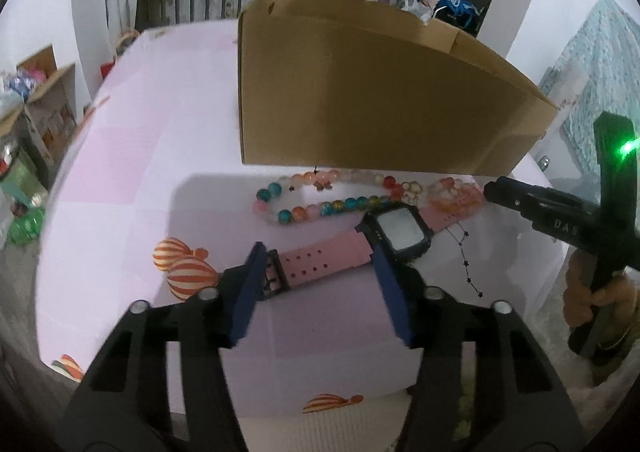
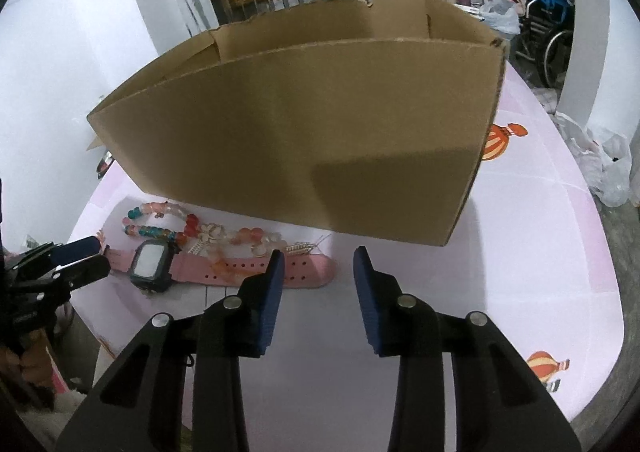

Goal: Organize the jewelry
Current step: 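Move the right tool down to the pink watch strap and close on it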

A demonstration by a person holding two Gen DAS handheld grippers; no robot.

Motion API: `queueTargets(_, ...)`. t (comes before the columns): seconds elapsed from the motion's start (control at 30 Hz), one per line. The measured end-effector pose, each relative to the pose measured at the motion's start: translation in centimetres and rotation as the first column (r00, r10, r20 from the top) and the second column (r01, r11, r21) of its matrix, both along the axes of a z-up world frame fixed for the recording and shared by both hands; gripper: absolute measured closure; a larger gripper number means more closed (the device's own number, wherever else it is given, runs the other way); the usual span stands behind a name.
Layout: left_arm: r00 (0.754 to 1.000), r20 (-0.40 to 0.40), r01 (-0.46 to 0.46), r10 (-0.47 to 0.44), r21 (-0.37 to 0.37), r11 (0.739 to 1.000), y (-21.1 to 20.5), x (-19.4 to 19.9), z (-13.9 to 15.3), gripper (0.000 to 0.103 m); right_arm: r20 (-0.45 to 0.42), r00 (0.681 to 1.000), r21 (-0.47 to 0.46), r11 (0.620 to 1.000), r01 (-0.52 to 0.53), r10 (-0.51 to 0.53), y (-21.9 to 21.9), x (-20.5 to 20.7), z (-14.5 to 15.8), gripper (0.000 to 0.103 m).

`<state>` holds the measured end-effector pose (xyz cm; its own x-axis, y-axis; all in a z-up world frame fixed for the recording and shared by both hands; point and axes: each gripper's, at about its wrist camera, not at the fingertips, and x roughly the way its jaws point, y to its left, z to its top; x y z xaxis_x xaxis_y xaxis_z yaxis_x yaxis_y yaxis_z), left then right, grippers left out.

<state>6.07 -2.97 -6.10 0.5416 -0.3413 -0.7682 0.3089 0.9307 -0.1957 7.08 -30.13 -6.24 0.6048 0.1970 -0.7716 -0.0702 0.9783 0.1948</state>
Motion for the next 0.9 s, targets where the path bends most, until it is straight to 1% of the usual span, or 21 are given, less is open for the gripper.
queueTargets(0.07,1.000,-0.016,-0.011,0.011,-0.006,1.000,0.1,0.3,-0.3,0.059,-0.002,1.000,0.009,1.000,-0.020,0.020,0.3,0.2,-0.3,0.069)
queueTargets(0.17,1.000,-0.024,-0.009,0.009,-0.004,1.000,0.1,0.5,-0.6,0.059,-0.014,0.998,0.030,0.998,-0.053,0.054,0.5,0.3,-0.3,0.069)
queueTargets(0.23,1.000,-0.025,-0.006,0.006,0.001,1.000,0.1,0.5,-0.6,0.059,-0.020,0.998,0.036,0.998,-0.057,0.058,0.4,0.4,-0.2,0.069)
queueTargets(0.47,0.999,-0.033,-0.006,0.005,-0.018,1.000,0.5,0.5,-0.4,0.059,-0.065,0.995,0.172,0.983,-0.064,0.076,-1.6,0.4,-0.3,0.069)
queueTargets(0.53,0.999,-0.032,-0.004,0.003,-0.015,1.000,0.4,0.5,-0.4,0.059,-0.075,0.993,0.210,0.975,-0.078,0.095,-1.6,0.2,-0.3,0.069)
queueTargets(0.63,0.999,-0.032,-0.001,0.001,-0.012,1.000,0.4,0.7,-0.4,0.059,-0.090,0.984,0.264,0.956,-0.127,0.155,-1.1,-0.4,-0.4,0.069)
queueTargets(0.73,1.000,-0.031,-0.001,0.001,-0.009,1.000,0.3,0.7,-0.4,0.059,-0.091,0.977,0.259,0.952,-0.163,0.192,-0.2,-1.0,-0.3,0.069)
queueTargets(0.9,1.000,-0.023,0.003,-0.003,0.005,1.000,0.0,0.5,-0.4,0.059,-0.071,0.968,0.158,0.961,-0.228,0.241,2.0,-1.4,0.1,0.068)
